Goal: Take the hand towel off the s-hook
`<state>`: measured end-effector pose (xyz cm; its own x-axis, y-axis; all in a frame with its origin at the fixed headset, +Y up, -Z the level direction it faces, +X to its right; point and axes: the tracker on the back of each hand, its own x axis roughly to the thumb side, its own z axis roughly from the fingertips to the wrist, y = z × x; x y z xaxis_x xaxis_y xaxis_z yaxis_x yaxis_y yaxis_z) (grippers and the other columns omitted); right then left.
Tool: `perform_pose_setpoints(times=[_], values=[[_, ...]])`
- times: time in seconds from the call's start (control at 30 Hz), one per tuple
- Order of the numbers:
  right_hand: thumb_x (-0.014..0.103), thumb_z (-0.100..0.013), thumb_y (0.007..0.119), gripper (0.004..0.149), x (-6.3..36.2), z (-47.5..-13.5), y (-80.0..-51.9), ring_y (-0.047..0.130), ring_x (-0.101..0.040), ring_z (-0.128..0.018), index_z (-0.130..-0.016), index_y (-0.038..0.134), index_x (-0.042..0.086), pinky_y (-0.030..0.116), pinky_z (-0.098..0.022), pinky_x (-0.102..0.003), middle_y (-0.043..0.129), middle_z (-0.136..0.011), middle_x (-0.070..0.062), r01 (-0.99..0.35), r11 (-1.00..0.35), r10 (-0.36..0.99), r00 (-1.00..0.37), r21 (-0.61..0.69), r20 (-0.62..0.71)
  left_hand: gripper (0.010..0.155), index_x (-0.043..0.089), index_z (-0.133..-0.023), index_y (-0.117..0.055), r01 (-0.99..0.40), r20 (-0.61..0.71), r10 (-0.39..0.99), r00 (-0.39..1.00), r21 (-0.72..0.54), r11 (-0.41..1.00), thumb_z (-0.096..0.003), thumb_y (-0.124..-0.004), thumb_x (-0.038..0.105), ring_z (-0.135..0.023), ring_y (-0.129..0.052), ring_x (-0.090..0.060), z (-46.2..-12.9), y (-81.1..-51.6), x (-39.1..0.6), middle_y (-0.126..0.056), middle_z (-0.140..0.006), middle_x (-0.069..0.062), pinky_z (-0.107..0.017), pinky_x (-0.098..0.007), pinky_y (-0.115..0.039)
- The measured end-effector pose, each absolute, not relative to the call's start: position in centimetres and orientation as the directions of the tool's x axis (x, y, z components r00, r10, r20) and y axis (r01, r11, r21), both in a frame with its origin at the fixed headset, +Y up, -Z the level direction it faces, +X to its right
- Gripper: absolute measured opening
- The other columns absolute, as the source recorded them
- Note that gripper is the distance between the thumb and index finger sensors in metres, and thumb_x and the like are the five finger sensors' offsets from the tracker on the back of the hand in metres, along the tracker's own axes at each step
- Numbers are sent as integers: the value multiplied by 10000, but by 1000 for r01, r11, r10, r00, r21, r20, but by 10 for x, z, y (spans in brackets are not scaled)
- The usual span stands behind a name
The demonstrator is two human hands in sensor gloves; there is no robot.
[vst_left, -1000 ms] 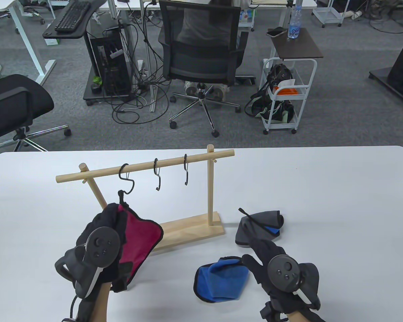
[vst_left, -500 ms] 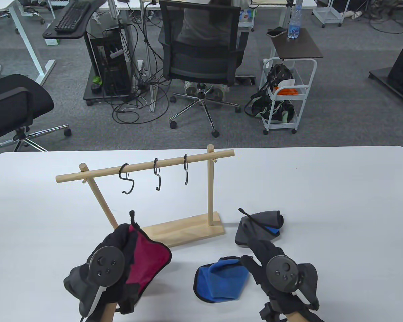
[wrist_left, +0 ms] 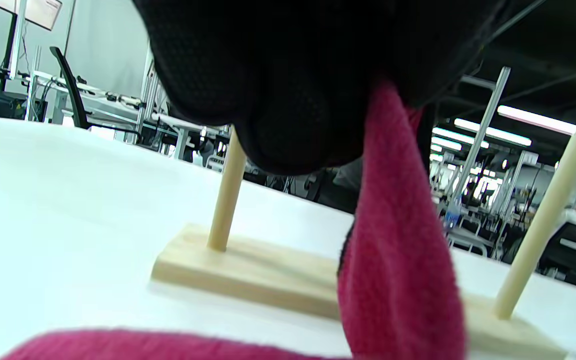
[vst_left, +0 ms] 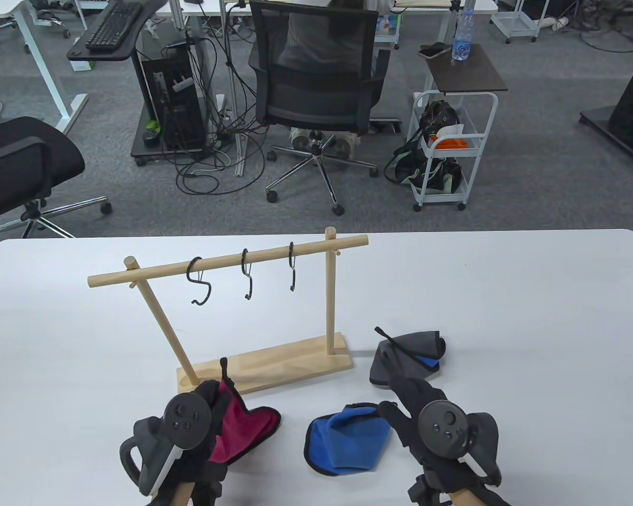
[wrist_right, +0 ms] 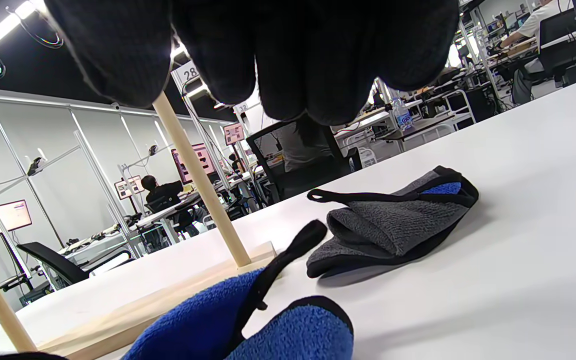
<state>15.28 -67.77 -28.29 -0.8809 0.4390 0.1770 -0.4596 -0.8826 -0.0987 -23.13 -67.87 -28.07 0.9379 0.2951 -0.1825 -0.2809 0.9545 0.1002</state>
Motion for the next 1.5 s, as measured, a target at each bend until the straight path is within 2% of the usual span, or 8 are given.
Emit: perform_pose_setpoints(times=[0.2, 0.37, 0.57, 0.87, 1.07, 1.17, 1.2, 1.5], values=[[490, -624, 755, 570, 153, -283, -678, 791, -430, -925, -1101, 659, 193, 634, -717, -585, 716, -1091, -209, -456, -885, 436, -882, -91, 176, 423, 244, -932, -846, -236, -204, 216, 955, -75, 969, -576, -807, 467, -566, -1066, -183, -294, -701, -231, -1014, -757, -12, -493, -357, -883], [491, -624, 755, 572, 153, -284, -678, 789, -432, -926, -1101, 660, 192, 634, -717, -585, 716, -1090, -210, -457, -885, 438, -882, -87, 174, 450, 278, -927, -852, -118, -167, 83, 982, -208, 971, -544, -816, 512, -580, -1062, -203, -306, -719, -226, -1013, -769, -18, -496, -384, -876], [491, -624, 754, 570, 153, -284, -678, 789, -432, -926, -1101, 660, 193, 633, -718, -585, 716, -1091, -209, -458, -885, 440, -882, -83, 171, 474, 283, -937, -838, 26, -106, -58, 993, -277, 960, -537, -816, 536, -595, -1055, -193, -315, -730, -212, -1001, -784, -4, -510, -376, -870], [491, -624, 754, 569, 154, -285, -678, 788, -433, -928, -1100, 663, 193, 632, -718, -587, 714, -1093, -211, -461, -884, 445, -880, -75, 167, 503, 285, -939, -833, 142, -67, -168, 984, -283, 949, -520, -814, 562, -598, -1054, -188, -323, -741, -199, -998, -791, 4, -513, -373, -870], [492, -624, 754, 570, 153, -285, -678, 787, -435, -928, -1100, 661, 194, 632, -718, -588, 713, -1094, -212, -464, -883, 448, -878, -71, 168, 539, 269, -964, -817, 114, -84, -143, 986, -284, 952, -546, -742, 600, -626, -1045, -210, -322, -739, -204, -986, -823, -21, -530, -387, -860], [491, -624, 754, 572, 153, -285, -678, 789, -433, -929, -1102, 658, 192, 632, -718, -587, 713, -1094, -211, -461, -884, 445, -879, -73, 172, 567, 267, -987, -800, 102, -81, -126, 989, -250, 963, -542, -735, 612, -662, -1036, -232, -318, -732, -204, -971, -863, -34, -551, -404, -851], [491, -624, 754, 573, 153, -285, -679, 788, -434, -929, -1103, 658, 192, 633, -718, -587, 713, -1094, -213, -461, -884, 444, -879, -72, 174, 747, 264, -991, -800, 95, -81, -118, 990, -243, 965, -391, -794, 710, -669, -1036, -231, -317, -730, -203, -968, -870, -37, -557, -404, -851], [493, -625, 753, 577, 150, -284, -679, 785, -435, -932, -1107, 651, 193, 632, -719, -587, 709, -1098, -213, -460, -885, 441, -878, -71, 188, 768, 267, -1003, -789, 41, -50, -46, 998, -114, 993, -384, -790, 722, -697, -1027, -250, -306, -689, -193, -957, -895, -45, -573, -421, -840]])
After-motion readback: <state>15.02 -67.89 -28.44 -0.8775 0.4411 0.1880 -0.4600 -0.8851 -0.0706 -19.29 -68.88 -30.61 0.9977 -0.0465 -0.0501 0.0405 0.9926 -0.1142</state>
